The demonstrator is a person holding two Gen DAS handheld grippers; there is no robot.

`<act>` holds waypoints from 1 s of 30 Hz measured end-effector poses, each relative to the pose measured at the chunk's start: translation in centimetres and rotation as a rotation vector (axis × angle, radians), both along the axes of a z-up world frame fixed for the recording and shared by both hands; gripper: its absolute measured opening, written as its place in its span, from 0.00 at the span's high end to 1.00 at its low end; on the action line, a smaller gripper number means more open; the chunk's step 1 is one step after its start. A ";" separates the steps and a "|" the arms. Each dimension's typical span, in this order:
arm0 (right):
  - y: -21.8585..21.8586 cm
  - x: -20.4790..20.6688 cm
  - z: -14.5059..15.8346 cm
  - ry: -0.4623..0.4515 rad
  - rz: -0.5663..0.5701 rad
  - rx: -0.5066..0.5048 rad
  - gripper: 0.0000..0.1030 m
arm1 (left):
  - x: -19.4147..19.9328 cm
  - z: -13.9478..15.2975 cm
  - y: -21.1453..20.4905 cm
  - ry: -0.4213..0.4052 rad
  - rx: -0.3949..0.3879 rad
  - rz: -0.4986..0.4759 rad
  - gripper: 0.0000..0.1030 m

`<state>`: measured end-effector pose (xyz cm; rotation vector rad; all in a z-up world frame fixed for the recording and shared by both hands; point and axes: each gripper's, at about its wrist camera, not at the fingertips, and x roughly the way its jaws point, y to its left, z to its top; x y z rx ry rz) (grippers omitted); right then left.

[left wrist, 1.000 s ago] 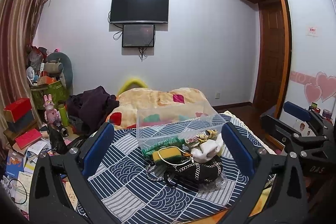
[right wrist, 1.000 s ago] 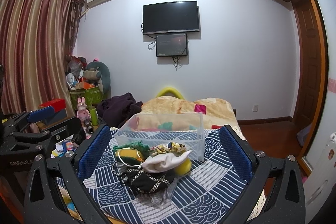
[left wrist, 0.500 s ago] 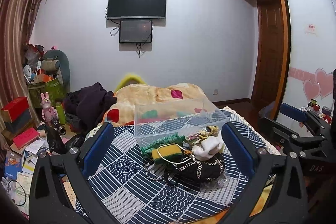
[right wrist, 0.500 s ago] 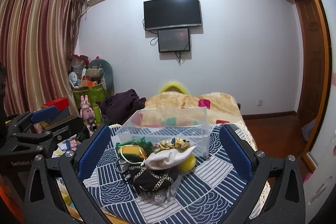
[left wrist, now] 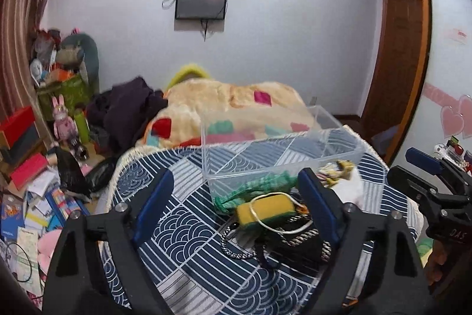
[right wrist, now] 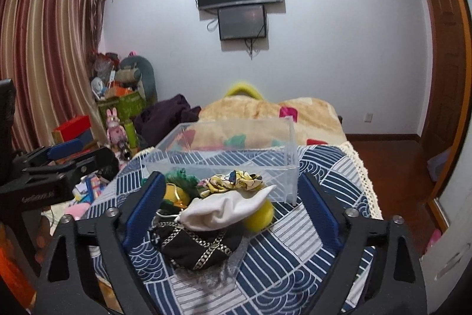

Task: Organize soft objects
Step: 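Lower the right gripper onto the white cloth and close on it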

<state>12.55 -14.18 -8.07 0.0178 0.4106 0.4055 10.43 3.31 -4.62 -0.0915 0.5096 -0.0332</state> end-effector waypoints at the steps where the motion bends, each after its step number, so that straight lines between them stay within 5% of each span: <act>1: 0.3 0.5 -0.1 0.010 0.007 -0.008 0.23 | 0.5 -0.2 0.3 0.010 -0.009 -0.002 0.21; 12: 2.7 5.1 -2.9 0.130 0.049 -0.055 0.37 | 5.3 -4.2 -0.9 0.155 -0.018 -0.077 0.31; 26: -1.4 4.2 -5.5 0.248 0.030 0.002 0.37 | 3.5 -6.8 -1.6 0.220 -0.120 -0.121 0.31; 30: -1.6 4.1 -5.7 0.252 0.044 0.011 0.47 | 3.6 -7.1 -2.4 0.242 -0.123 -0.150 0.31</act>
